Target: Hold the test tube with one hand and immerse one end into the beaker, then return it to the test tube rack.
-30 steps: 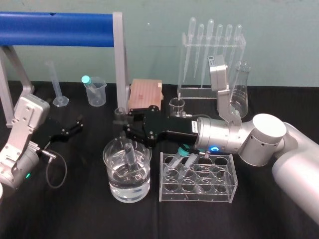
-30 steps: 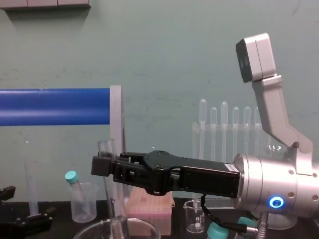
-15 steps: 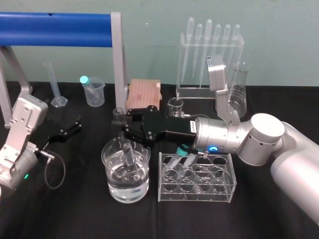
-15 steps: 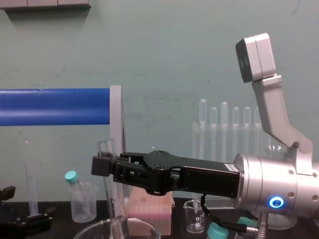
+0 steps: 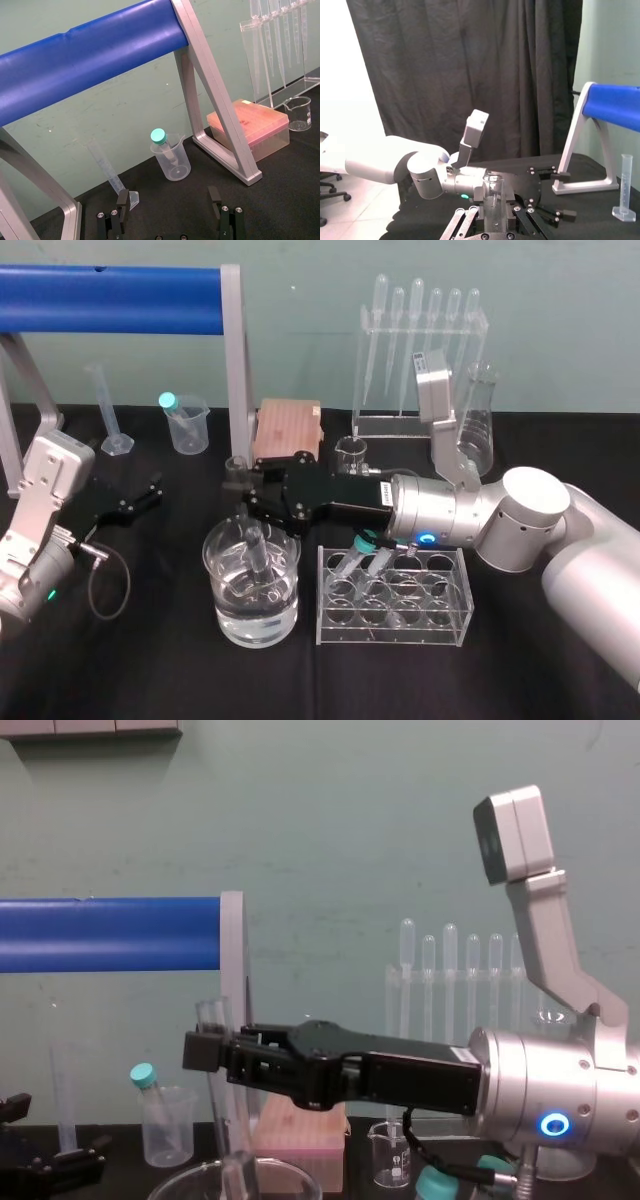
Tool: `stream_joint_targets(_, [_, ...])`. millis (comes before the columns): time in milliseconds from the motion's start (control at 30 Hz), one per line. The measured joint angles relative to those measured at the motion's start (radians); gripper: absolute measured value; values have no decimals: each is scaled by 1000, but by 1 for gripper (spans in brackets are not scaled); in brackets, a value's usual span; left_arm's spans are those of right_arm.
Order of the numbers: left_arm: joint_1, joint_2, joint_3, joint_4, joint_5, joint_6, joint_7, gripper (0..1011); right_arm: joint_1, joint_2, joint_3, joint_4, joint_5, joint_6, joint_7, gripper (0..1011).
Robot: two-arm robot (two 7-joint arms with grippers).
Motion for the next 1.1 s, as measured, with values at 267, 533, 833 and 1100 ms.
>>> stream_joint_targets(267, [0,0,0,0,0,0,0,1000,-7,-4,24,-7,14,-40,21,228])
stream_joint_targets(533, [0,0,0,0,0,0,0,1000,-14,-22,74,-5,79,-96,69,228])
stream_joint_targets(833, [0,0,0,0,0,0,0,1000,-15,-29,175,-70,194,-160,135,228])
stream_joint_targets(1100, [0,0,0,0,0,0,0,1000,-82,101,243,-257,172,-171,0,228])
